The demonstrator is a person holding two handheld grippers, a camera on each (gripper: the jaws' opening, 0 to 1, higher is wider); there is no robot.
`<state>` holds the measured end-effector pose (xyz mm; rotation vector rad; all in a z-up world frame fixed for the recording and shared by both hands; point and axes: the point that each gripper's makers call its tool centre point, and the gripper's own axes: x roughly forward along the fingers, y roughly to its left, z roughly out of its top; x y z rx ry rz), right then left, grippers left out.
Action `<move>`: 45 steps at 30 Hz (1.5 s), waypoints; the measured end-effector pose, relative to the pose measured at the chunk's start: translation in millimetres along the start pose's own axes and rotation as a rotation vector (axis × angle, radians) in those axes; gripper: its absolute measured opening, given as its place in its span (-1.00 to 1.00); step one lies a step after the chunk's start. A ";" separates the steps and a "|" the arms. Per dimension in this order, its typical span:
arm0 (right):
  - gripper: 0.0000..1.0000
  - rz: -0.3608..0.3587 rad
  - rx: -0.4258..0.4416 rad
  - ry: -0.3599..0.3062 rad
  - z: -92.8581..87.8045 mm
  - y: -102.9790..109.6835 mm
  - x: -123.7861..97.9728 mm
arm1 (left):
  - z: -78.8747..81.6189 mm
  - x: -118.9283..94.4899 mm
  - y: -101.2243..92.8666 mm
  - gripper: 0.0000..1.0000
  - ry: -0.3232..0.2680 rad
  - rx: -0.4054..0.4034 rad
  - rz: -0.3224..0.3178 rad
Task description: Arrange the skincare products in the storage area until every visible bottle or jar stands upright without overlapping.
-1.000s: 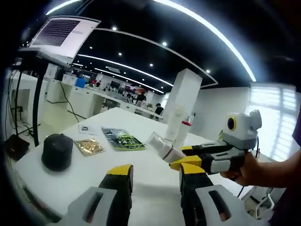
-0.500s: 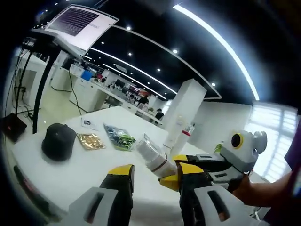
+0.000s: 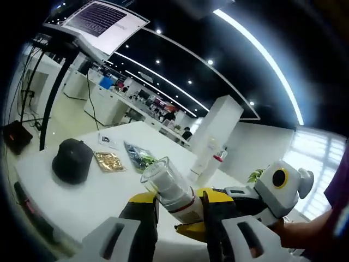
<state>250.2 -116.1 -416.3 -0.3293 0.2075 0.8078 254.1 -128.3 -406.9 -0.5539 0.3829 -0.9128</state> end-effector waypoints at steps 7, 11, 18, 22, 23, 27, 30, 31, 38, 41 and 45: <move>-0.60 -0.006 0.012 -0.011 2.8 -0.6 0.7 | 6.1 0.8 -12.4 -0.51 -0.013 0.097 -0.043; -0.60 -0.018 0.049 -0.015 1.4 -4.1 -2.0 | 5.1 4.6 -19.9 -0.55 0.020 0.208 -0.074; -0.60 -0.031 0.112 -0.026 -0.5 -9.1 -9.9 | 2.8 12.1 -29.1 -0.58 0.065 0.326 -0.121; -0.60 -0.037 0.134 -0.024 -2.7 -11.4 -17.3 | -1.5 16.8 -37.3 -0.58 0.094 0.398 -0.177; -0.60 -0.039 0.138 -0.023 -3.1 -11.7 -19.2 | -2.4 17.6 -38.3 -0.58 0.100 0.399 -0.188; -0.59 -0.040 0.144 -0.008 -7.5 -12.9 -28.2 | -9.1 21.1 -48.9 -0.58 0.148 0.482 -0.287; -0.57 -0.031 0.160 -0.006 -10.2 -12.5 -34.5 | -14.9 21.6 -57.7 -0.58 0.195 0.529 -0.376; -0.57 -0.026 0.160 -0.005 -11.0 -11.7 -37.1 | -16.0 21.6 -59.5 -0.58 0.205 0.547 -0.398; -0.56 0.037 0.162 -0.002 -13.1 -3.7 -46.6 | -22.2 15.7 -71.1 -0.58 0.285 0.562 -0.571; -0.56 0.095 0.145 0.010 -15.6 4.9 -47.8 | -27.6 10.0 -71.8 -0.58 0.328 0.628 -0.641; -0.57 0.158 0.128 0.031 -17.1 14.1 -49.2 | -33.5 3.9 -73.2 -0.59 0.387 0.644 -0.692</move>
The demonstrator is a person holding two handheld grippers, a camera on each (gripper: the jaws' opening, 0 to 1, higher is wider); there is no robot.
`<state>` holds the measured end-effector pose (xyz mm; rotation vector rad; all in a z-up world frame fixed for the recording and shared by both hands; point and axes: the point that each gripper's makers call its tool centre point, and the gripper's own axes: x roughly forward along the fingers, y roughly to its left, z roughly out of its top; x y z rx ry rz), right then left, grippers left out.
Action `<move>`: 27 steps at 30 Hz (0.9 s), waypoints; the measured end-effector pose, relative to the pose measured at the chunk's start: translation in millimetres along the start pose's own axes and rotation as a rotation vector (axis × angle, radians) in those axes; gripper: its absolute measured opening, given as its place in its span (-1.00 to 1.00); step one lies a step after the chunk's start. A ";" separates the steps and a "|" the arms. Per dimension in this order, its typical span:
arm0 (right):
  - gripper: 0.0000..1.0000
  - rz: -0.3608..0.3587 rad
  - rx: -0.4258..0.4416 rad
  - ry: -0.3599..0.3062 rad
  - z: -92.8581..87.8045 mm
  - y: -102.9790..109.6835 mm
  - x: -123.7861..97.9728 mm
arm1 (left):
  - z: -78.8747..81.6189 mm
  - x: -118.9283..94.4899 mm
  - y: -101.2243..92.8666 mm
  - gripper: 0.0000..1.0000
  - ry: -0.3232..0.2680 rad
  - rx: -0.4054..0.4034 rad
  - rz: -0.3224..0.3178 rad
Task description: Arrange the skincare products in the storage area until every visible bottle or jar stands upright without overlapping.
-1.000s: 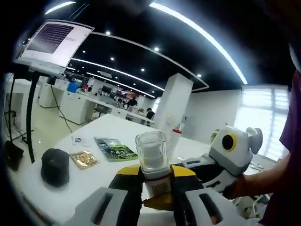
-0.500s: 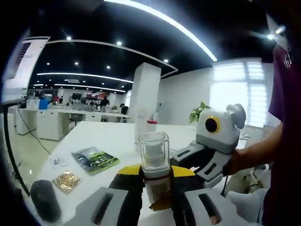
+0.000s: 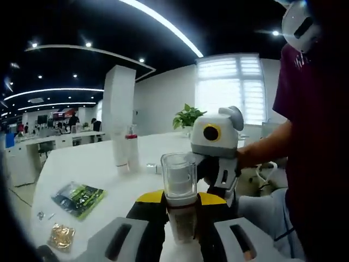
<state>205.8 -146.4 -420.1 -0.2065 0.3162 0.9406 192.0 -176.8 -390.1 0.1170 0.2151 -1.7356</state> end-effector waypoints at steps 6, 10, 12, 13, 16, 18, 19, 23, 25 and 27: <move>-0.60 0.004 0.025 0.001 0.4 0.7 1.0 | 1.5 0.0 -0.1 -0.58 -0.006 -0.006 -0.009; -0.61 -0.061 0.054 -0.033 3.5 -7.2 0.8 | 4.8 0.3 5.8 -0.58 -0.036 -0.021 0.034; -0.61 -0.084 0.058 -0.034 2.8 -10.1 1.4 | 4.7 0.6 8.4 -0.57 -0.040 -0.033 0.054; -0.61 -0.115 0.068 -0.033 2.0 -15.2 0.5 | 4.9 0.6 13.5 -0.57 -0.050 -0.053 0.088; -0.61 -0.149 0.088 -0.037 1.0 -22.4 -1.9 | 4.9 -1.1 24.2 -0.47 -0.084 -0.117 0.160; -0.61 -0.180 0.088 -0.028 -0.9 -28.3 -4.1 | 4.6 -3.1 28.1 -0.40 -0.100 -0.131 0.189; -0.61 -0.186 0.092 -0.026 -2.0 -30.7 -5.3 | 4.1 -4.8 31.4 -0.36 -0.112 -0.145 0.219; -0.61 -0.246 0.111 -0.024 -6.2 -42.5 -10.9 | 3.3 -11.2 43.9 -0.20 -0.139 -0.148 0.322; -0.61 -0.273 0.124 -0.027 -7.8 -48.5 -13.5 | 3.7 -13.8 48.6 -0.20 -0.160 -0.174 0.365; -0.61 -0.303 0.127 -0.024 -9.6 -56.2 -16.8 | 2.8 -17.9 52.8 -0.20 -0.183 -0.189 0.417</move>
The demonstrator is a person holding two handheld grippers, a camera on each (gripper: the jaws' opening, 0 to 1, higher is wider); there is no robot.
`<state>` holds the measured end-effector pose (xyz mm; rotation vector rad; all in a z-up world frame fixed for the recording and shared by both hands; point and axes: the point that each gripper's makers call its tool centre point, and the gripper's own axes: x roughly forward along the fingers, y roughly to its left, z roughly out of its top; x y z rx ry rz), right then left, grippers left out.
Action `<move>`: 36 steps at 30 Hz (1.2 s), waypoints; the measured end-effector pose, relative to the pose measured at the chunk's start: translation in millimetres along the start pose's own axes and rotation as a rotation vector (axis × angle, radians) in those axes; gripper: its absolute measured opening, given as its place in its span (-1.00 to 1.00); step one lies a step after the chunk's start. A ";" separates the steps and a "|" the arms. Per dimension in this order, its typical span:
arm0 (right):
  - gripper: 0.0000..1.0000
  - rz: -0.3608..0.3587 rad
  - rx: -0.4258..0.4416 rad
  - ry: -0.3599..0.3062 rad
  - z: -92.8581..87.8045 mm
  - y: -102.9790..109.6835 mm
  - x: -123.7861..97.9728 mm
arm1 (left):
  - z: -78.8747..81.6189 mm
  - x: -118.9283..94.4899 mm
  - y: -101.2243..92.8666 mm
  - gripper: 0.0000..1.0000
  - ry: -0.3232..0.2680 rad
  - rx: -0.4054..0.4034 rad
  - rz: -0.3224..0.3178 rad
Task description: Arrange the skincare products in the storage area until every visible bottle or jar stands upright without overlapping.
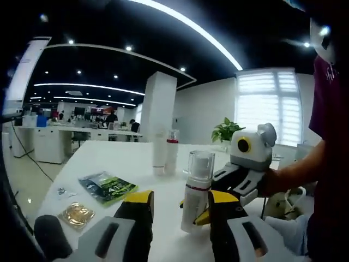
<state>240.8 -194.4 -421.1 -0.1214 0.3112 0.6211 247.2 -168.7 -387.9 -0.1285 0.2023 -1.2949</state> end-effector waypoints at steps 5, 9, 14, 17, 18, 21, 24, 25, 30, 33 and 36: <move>-0.61 -0.069 0.020 -0.009 2.7 -26.5 -2.5 | -5.9 -5.9 3.5 -0.20 -0.020 -0.022 0.062; -0.61 -0.123 0.038 -0.022 6.9 -51.2 -4.5 | -10.1 -5.6 -1.2 -0.20 -0.017 -0.025 0.070; -0.61 -0.180 0.074 -0.042 10.6 -79.1 -7.8 | -12.3 -3.3 -6.4 -0.20 -0.016 -0.018 0.065; -0.61 -0.217 0.073 -0.037 12.3 -95.6 -9.6 | -11.1 -2.4 -8.1 -0.20 -0.024 -0.023 0.064; -0.61 -0.237 0.069 -0.038 13.1 -104.1 -10.6 | -11.7 -1.7 -9.2 -0.20 -0.024 -0.020 0.063; -0.61 -0.268 0.076 -0.036 14.1 -119.7 -11.9 | -13.3 -1.7 -9.9 -0.20 -0.021 -0.020 0.063; -0.61 -0.289 0.071 -0.037 14.8 -132.7 -12.2 | -13.7 -1.8 -10.0 -0.20 -0.021 -0.023 0.067; -0.61 -0.294 0.072 -0.036 14.6 -136.5 -12.3 | -13.8 -1.9 -9.8 -0.20 -0.022 -0.025 0.067; -0.61 -0.334 0.074 -0.027 12.0 -159.4 -14.3 | -13.2 -3.2 -6.9 -0.20 -0.025 -0.026 0.075; -0.61 -0.360 0.098 -0.031 9.0 -172.0 -16.3 | -12.1 -3.9 -4.6 -0.20 -0.032 -0.029 0.083; -0.61 -0.385 0.108 -0.015 3.0 -182.8 -17.6 | -11.5 -3.7 -3.3 -0.20 -0.037 -0.038 0.087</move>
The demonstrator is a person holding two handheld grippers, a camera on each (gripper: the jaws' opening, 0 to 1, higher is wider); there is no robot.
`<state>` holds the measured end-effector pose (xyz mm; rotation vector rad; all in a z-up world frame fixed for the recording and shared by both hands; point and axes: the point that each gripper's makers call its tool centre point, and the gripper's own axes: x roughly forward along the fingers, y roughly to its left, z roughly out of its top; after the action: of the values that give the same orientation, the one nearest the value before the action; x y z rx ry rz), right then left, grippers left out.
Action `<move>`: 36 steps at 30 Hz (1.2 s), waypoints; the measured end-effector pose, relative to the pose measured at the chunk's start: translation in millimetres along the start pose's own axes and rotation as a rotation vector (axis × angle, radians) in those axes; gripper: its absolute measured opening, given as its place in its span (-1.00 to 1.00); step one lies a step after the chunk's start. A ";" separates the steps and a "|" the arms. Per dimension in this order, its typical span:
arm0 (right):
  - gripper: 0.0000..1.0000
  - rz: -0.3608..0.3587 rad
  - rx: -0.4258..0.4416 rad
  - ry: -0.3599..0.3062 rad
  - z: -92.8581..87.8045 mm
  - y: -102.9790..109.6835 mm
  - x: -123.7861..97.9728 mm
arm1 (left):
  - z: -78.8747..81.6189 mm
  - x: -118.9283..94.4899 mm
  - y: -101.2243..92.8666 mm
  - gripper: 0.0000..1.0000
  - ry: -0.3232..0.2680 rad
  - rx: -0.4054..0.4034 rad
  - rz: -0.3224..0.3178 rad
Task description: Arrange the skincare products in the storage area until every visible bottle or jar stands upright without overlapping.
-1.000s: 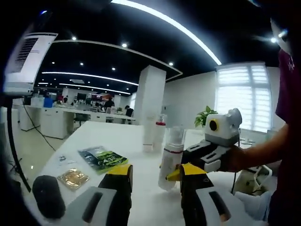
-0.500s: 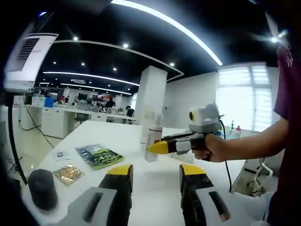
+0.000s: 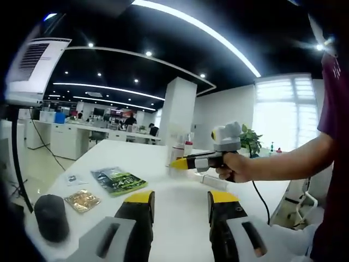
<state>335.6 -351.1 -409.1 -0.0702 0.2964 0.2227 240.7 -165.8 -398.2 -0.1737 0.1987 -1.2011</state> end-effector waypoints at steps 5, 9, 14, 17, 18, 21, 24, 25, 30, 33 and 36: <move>-0.61 -0.034 -0.001 0.029 -7.3 -15.1 2.4 | 0.1 0.1 0.9 -0.20 -0.001 -0.001 0.002; -0.61 -0.044 0.005 0.059 -14.8 -19.9 4.7 | 0.0 1.6 1.7 -0.21 -0.001 -0.006 0.004; -0.61 -0.056 -0.006 0.078 -20.8 -24.8 7.3 | 0.9 2.1 3.0 -0.21 -0.004 -0.009 0.005; -0.61 -0.055 -0.015 0.090 -24.1 -26.0 10.0 | 1.0 2.2 5.2 -0.21 -0.004 -0.011 0.011; -0.61 -0.056 -0.018 0.099 -26.1 -26.5 10.8 | 1.0 2.1 5.6 -0.21 -0.004 -0.012 0.013; -0.61 -0.060 -0.023 0.099 -26.7 -30.0 11.7 | 1.5 2.0 6.8 -0.21 -0.004 -0.010 0.017; -0.60 -0.065 -0.011 0.092 -27.0 -33.6 12.2 | 0.6 2.1 7.9 -0.21 -0.003 -0.014 0.020; -0.60 -0.065 -0.008 0.091 -27.4 -34.3 12.4 | -0.1 2.4 8.0 -0.22 0.000 -0.015 0.021; -0.60 -0.060 -0.003 0.093 -27.5 -35.6 12.4 | -0.9 3.8 6.2 -0.22 0.001 -0.017 0.019; -0.60 -0.058 -0.001 0.102 -27.4 -36.9 13.4 | -1.5 4.8 5.9 -0.22 0.004 -0.016 0.018; -0.59 -0.044 -0.009 0.111 -27.5 -36.8 14.1 | -1.0 4.9 5.6 -0.23 0.003 -0.016 0.017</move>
<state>349.4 -386.8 -438.2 -0.0982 0.4038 0.1771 247.2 -168.5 -400.8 -0.1840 0.2126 -1.1829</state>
